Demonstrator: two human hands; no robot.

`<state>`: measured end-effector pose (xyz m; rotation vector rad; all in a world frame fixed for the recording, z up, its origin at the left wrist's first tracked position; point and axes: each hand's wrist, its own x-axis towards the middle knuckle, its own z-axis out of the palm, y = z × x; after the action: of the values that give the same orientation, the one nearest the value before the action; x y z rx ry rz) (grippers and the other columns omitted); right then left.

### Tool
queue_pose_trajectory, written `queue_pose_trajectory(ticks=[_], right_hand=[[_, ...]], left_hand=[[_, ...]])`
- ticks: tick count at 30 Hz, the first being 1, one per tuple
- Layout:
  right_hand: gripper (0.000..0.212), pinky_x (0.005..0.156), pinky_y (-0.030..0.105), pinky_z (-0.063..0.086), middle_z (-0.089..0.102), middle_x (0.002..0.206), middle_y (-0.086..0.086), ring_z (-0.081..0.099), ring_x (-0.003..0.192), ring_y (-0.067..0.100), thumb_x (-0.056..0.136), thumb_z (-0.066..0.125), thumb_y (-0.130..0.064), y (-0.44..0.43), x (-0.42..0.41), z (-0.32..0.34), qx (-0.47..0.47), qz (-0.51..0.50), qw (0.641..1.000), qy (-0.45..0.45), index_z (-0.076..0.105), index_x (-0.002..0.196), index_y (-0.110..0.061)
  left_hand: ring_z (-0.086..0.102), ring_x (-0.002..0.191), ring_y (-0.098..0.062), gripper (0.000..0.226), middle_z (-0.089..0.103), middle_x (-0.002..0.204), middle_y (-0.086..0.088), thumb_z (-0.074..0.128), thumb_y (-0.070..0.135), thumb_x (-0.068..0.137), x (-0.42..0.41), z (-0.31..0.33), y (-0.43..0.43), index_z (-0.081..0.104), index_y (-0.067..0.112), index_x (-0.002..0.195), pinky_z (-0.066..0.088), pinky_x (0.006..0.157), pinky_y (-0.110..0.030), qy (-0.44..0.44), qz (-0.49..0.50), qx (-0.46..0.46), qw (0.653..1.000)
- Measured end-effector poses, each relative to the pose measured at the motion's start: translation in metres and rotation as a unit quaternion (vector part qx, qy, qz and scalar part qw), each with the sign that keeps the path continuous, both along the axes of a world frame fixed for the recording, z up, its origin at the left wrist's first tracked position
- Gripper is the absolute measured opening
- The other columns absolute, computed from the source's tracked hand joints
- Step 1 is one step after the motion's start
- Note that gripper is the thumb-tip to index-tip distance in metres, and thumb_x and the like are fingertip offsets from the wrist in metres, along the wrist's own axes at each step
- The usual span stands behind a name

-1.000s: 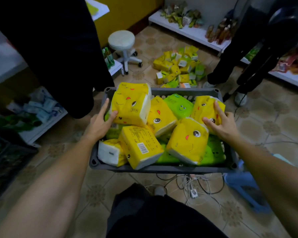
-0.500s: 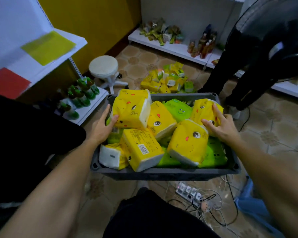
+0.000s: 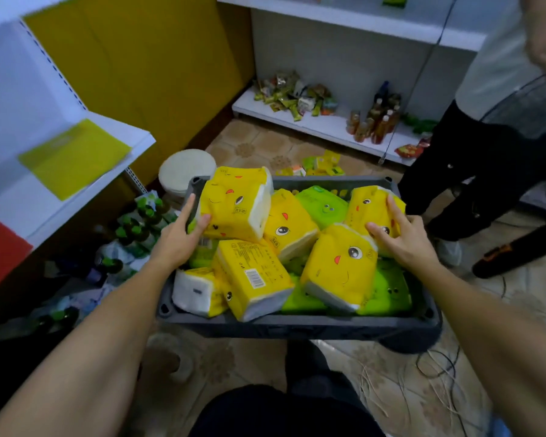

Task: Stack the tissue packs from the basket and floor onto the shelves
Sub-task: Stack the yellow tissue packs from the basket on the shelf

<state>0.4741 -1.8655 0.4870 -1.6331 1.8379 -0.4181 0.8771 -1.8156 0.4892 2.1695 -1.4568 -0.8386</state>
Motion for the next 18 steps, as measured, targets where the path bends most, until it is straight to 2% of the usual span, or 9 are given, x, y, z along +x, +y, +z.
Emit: queue_pose_trajectory(ticks=[4, 8, 10, 13, 14, 15, 16, 17, 18], right_hand=[[0.085, 0.097, 0.043, 0.036, 0.03, 0.134, 0.012, 0.038, 0.123, 0.034, 0.07, 0.04, -0.072, -0.083, 0.018, -0.005, -0.001, 0.014, 1.0, -0.001, 0.003, 0.143, -0.05], [0.083, 0.098, 0.042, 0.035, 0.029, 0.134, 0.012, 0.038, 0.124, 0.034, 0.072, 0.041, -0.071, -0.165, 0.036, -0.003, 0.018, 0.033, 0.999, 0.004, 0.001, 0.142, -0.051], [0.082, 0.098, 0.042, 0.035, 0.027, 0.136, 0.012, 0.037, 0.125, 0.034, 0.074, 0.041, -0.07, -0.204, 0.046, 0.001, 0.016, 0.038, 0.999, 0.005, 0.001, 0.142, -0.051], [0.082, 0.102, 0.045, 0.033, 0.024, 0.14, 0.014, 0.034, 0.129, 0.037, 0.073, 0.041, -0.071, -0.255, 0.062, 0.009, 0.025, 0.042, 0.999, 0.005, 0.001, 0.142, -0.052], [0.083, 0.103, 0.045, 0.032, 0.024, 0.141, 0.014, 0.033, 0.13, 0.038, 0.072, 0.041, -0.071, -0.27, 0.067, 0.011, 0.022, 0.039, 0.999, 0.006, 0.002, 0.142, -0.052], [0.084, 0.104, 0.046, 0.031, 0.024, 0.141, 0.015, 0.032, 0.131, 0.038, 0.07, 0.04, -0.072, -0.286, 0.072, 0.012, 0.019, 0.034, 0.999, 0.007, 0.002, 0.142, -0.052], [0.085, 0.103, 0.046, 0.032, 0.025, 0.141, 0.015, 0.033, 0.13, 0.038, 0.069, 0.039, -0.074, -0.303, 0.078, 0.014, 0.017, 0.028, 0.999, 0.008, 0.002, 0.142, -0.052], [0.086, 0.103, 0.046, 0.032, 0.025, 0.141, 0.016, 0.034, 0.13, 0.038, 0.067, 0.038, -0.075, -0.317, 0.084, 0.015, 0.018, 0.023, 1.0, 0.01, 0.001, 0.142, -0.052], [0.086, 0.103, 0.047, 0.032, 0.025, 0.14, 0.016, 0.034, 0.129, 0.038, 0.067, 0.038, -0.075, -0.331, 0.09, 0.016, 0.018, 0.02, 1.0, 0.012, 0.001, 0.142, -0.052]], left_hand=[[0.053, 0.068, -0.026, 0.074, 0.054, 0.076, -0.008, 0.025, 0.079, 0.075, 0.019, -0.002, -0.072, 0.001, 0.057, 0.141, 0.04, 0.06, -0.036, -0.004, 0.002, 0.001, 1.0], [0.054, 0.066, -0.025, 0.071, 0.053, 0.086, -0.003, 0.025, 0.079, 0.077, 0.035, -0.002, -0.144, 0.0, 0.057, 0.14, 0.04, 0.06, -0.036, -0.006, 0.016, 0.004, 1.0], [0.049, 0.061, -0.022, 0.077, 0.051, 0.076, -0.003, 0.024, 0.081, 0.074, 0.043, 0.0, -0.176, -0.001, 0.054, 0.142, 0.038, 0.057, -0.035, 0.0, 0.023, -0.002, 1.0], [0.053, 0.08, -0.022, 0.085, 0.042, 0.079, 0.014, 0.019, 0.093, 0.064, 0.055, 0.006, -0.222, -0.002, 0.059, 0.139, 0.046, 0.074, -0.042, 0.018, 0.023, -0.014, 0.999], [0.057, 0.085, -0.027, 0.086, 0.045, 0.081, 0.015, 0.019, 0.093, 0.063, 0.059, 0.008, -0.238, -0.002, 0.058, 0.139, 0.046, 0.077, -0.043, 0.016, 0.025, -0.014, 0.999], [0.059, 0.095, -0.033, 0.083, 0.055, 0.092, 0.007, 0.021, 0.09, 0.068, 0.063, 0.011, -0.256, 0.0, 0.056, 0.14, 0.046, 0.081, -0.045, 0.015, 0.029, -0.014, 0.999], [0.056, 0.107, -0.038, 0.077, 0.06, 0.114, -0.005, 0.024, 0.083, 0.075, 0.067, 0.012, -0.275, 0.001, 0.053, 0.142, 0.044, 0.087, -0.048, 0.013, 0.035, -0.015, 0.999], [0.05, 0.117, -0.039, 0.073, 0.051, 0.134, -0.012, 0.027, 0.076, 0.08, 0.073, 0.013, -0.293, 0.002, 0.05, 0.144, 0.041, 0.093, -0.05, 0.008, 0.039, -0.016, 0.999], [0.044, 0.125, -0.038, 0.072, 0.04, 0.145, -0.012, 0.028, 0.071, 0.081, 0.078, 0.013, -0.311, 0.003, 0.048, 0.145, 0.037, 0.099, -0.05, 0.005, 0.036, -0.019, 0.999]])
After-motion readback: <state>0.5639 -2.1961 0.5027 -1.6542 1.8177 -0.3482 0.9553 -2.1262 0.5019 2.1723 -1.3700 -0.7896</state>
